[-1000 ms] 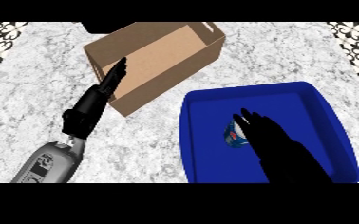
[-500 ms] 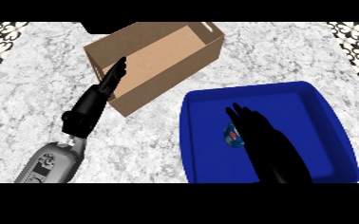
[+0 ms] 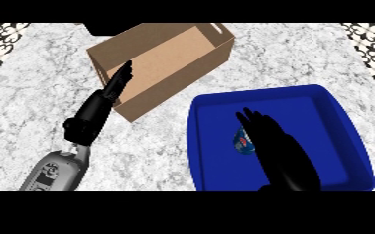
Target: Pick the can from the tray and place it in the cardboard box
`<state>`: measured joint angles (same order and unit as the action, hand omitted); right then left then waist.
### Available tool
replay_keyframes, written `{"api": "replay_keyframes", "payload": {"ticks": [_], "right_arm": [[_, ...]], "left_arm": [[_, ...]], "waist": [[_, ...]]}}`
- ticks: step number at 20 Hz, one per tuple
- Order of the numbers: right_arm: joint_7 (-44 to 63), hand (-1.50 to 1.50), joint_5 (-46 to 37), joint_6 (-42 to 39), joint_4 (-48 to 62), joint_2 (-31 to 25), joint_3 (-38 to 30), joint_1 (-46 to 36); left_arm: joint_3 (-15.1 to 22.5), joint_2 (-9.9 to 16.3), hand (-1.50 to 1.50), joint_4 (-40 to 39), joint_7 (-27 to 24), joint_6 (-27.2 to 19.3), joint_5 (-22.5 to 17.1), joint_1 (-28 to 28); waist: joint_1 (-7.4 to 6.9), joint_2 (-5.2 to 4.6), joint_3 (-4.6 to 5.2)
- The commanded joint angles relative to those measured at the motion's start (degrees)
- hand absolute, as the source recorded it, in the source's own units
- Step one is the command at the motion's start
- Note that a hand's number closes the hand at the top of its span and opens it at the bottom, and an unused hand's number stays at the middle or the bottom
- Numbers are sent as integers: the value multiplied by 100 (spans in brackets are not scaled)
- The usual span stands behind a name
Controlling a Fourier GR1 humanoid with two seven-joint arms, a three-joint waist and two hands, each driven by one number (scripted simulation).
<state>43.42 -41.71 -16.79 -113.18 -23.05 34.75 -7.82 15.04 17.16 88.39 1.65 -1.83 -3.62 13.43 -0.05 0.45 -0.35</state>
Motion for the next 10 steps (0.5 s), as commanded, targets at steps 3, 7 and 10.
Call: {"api": "replay_keyframes", "payload": {"ticks": [3,7,10], "right_arm": [[-259,-150,148,-444,537,176,-439,-232],[-447,-150,-643,244,1175,614,159,108],[-629,-150,-660,147,1284,587,-6,150]], "left_arm": [[1,-171,0,188,396,134,92,-192],[17,-377,0,47,447,156,220,-98],[-213,-399,0,-387,73,290,281,-46]], "waist": [[-13,-44,35],[0,-48,34],[17,-51,35]]}}
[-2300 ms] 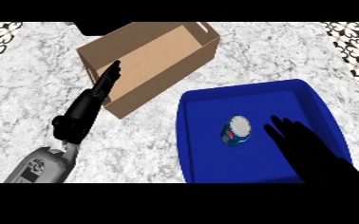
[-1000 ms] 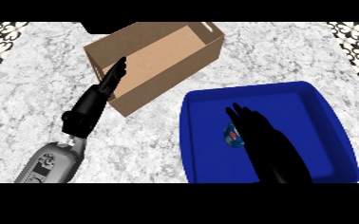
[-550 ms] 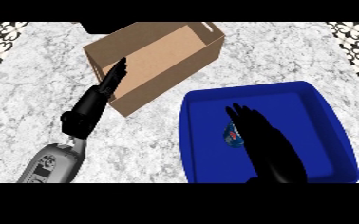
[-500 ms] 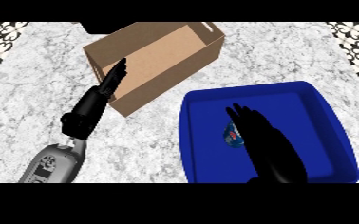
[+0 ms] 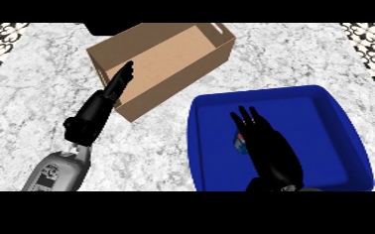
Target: Pick the can from the tray and place it in the cardboard box
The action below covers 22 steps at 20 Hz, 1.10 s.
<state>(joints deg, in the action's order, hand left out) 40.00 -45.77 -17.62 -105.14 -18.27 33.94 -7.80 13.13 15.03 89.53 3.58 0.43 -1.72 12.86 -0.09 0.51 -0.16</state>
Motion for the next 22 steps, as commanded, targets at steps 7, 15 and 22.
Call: {"api": "replay_keyframes", "payload": {"ticks": [7,15,22], "right_arm": [[-547,-150,-278,-135,528,69,-282,63],[-616,-150,-549,-57,606,112,-285,300],[-1020,150,-1015,317,1125,153,-156,209]], "left_arm": [[-284,-175,0,-570,-161,343,114,65],[-207,-358,0,-195,143,300,231,-57],[-255,-411,0,-295,-24,370,312,-61]], "waist": [[28,-57,17],[28,-49,16],[28,-56,16]]}}
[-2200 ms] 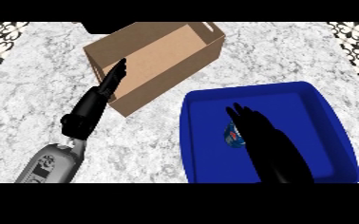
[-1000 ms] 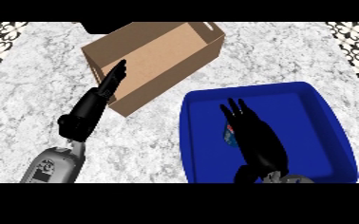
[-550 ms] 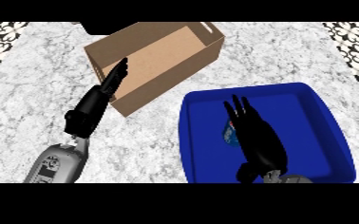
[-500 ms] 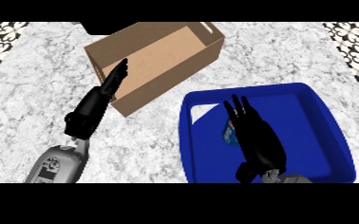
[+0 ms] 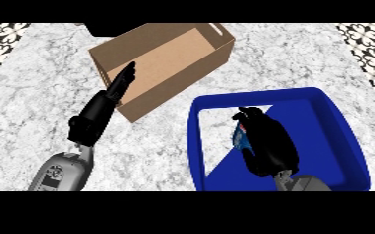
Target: Pick the can from the tray and place it in the cardboard box
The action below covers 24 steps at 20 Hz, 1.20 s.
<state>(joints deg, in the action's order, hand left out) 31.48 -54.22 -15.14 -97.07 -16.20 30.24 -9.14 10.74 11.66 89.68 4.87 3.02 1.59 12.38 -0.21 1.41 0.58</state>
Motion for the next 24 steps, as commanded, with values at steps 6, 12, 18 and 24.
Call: {"api": "replay_keyframes", "payload": {"ticks": [6,12,18,24], "right_arm": [[-991,150,-385,-108,500,414,1073,-600],[-2233,150,-615,302,1383,1048,1579,-1789],[-2531,150,-974,781,1164,1250,1215,-2020],[-2547,150,-345,-377,-689,984,636,-2006]], "left_arm": [[106,-117,0,-188,-131,152,81,-8],[105,-161,0,-328,-227,177,107,-76],[-84,-186,0,-116,53,168,106,-32],[-11,-391,0,-272,-134,49,280,-167]], "waist": [[-155,-165,-58],[-188,-185,-60],[-4,-141,-59],[58,-132,-57]]}}
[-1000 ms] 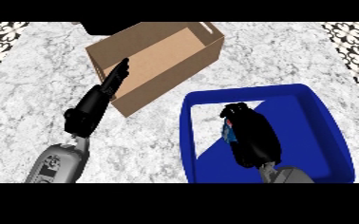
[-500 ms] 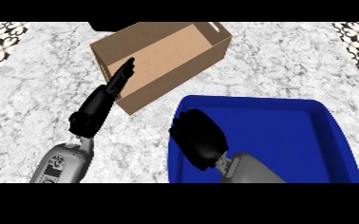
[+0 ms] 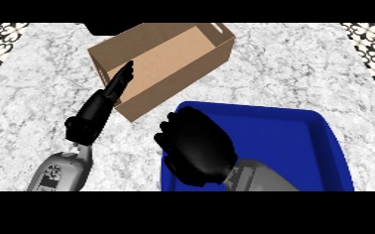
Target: Pick the can from the tray and place it in the cardboard box
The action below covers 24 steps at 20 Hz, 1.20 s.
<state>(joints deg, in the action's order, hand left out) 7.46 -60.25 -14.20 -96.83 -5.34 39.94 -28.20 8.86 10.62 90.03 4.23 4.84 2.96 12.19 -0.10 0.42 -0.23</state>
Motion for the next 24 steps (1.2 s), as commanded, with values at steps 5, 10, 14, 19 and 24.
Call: {"api": "replay_keyframes", "payload": {"ticks": [5,10,14,19,24], "right_arm": [[486,150,1028,-1345,-2139,482,-724,-99],[1494,150,1535,-1572,-2548,524,-1098,-366],[1406,150,1822,-1586,-2239,530,-1964,-773],[1674,150,1692,-1016,-1284,533,-2009,-1501],[2118,150,1977,-909,-684,533,-2210,-2443]], "left_arm": [[131,-230,0,-260,-45,28,61,-146],[-78,-106,0,-146,167,157,5,-64],[175,-408,0,-280,115,-83,364,59],[-12,-315,0,-292,-52,91,279,-101],[-181,-215,0,47,224,268,113,-95]], "waist": [[89,-18,26],[15,-30,26],[21,-43,24],[-19,-44,26],[-47,-37,26]]}}
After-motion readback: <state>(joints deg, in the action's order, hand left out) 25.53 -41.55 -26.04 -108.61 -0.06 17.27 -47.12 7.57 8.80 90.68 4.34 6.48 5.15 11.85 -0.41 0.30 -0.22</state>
